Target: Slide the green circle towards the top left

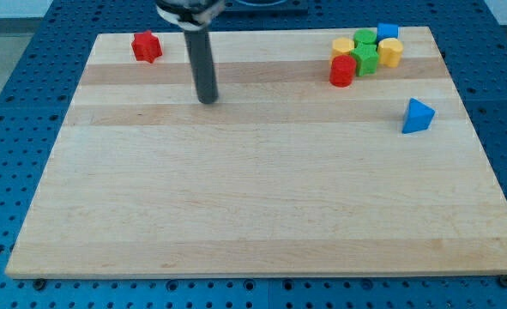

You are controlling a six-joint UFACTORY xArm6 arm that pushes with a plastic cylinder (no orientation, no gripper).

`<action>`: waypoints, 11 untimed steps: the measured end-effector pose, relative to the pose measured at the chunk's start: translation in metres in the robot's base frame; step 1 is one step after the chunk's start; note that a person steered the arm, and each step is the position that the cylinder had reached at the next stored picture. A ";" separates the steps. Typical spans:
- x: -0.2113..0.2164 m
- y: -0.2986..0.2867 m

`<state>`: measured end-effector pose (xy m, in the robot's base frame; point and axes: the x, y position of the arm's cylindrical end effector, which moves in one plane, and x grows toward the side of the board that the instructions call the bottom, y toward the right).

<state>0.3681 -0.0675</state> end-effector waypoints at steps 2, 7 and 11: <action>0.019 0.128; -0.026 0.309; -0.152 0.346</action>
<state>0.2163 0.2785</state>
